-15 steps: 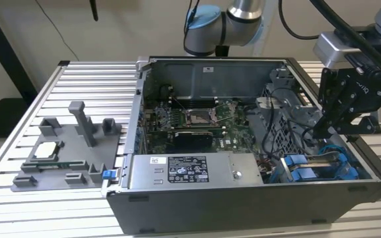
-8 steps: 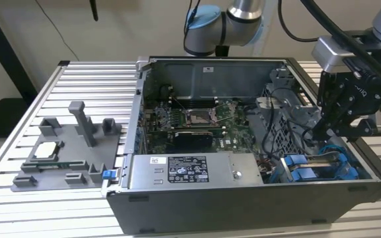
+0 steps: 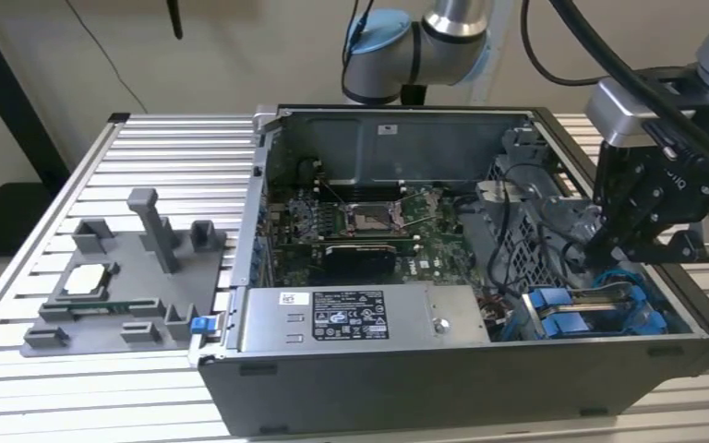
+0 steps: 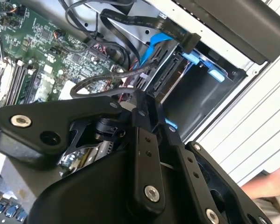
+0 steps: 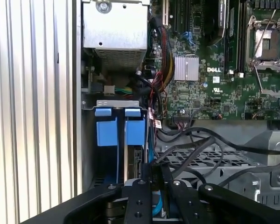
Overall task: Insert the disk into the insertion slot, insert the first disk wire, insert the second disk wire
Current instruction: 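Insert the first disk wire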
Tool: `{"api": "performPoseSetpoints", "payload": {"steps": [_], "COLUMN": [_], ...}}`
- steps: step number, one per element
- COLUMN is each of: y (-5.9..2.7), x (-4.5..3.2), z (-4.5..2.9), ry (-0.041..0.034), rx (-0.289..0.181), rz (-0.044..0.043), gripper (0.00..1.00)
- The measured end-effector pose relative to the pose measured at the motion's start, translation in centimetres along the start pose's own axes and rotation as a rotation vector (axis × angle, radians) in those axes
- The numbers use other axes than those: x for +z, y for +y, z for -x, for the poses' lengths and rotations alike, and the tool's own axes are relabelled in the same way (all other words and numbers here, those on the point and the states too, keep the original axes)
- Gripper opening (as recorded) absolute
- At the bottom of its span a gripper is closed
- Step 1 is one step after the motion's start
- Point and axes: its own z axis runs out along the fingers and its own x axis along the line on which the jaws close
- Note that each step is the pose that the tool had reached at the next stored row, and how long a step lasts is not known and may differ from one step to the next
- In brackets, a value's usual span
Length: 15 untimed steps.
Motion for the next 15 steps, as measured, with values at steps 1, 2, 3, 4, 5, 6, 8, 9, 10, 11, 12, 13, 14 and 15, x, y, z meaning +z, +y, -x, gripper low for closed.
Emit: {"api": "performPoseSetpoints", "payload": {"steps": [1,2,3,4,5,6,8,9,10,11,12,13,14,15], "y": [-0.15,-0.30,-0.45,-0.58,-0.71,-0.82,-0.98,-0.99,-0.99,-0.99,-1.04,-1.05,-1.05,-1.05], "x": [0.05,0.10,0.14,0.18,0.20,0.23,0.26,0.25,0.26,0.25,0.25,0.25,0.25,0.25], "z": [-0.08,-0.16,-0.23,-0.30,-0.35,-0.39,-0.42,-0.42,-0.42,-0.42,-0.43,-0.43,-0.43,-0.43], "ry": [0.0000,0.0000,0.0000,0.0001,0.0001,0.0001,0.0000,0.0000,0.0000,0.0001,0.0000,0.0002,0.0002,0.0002], "rx": [0.000,0.000,0.000,0.000,0.000,0.000,0.000,0.000,0.000,0.000,0.000,0.000,0.000,0.000], "rz": [0.0003,0.0008,0.0013,0.0017,0.0022,0.0024,0.0030,0.0030,0.0030,0.0030,0.0031,0.0031,0.0030,0.0031], "gripper": [0.00,0.00,0.00,0.00,0.00,0.00,0.00,0.00,0.00,0.00,0.00,0.00,0.00,0.00]}}
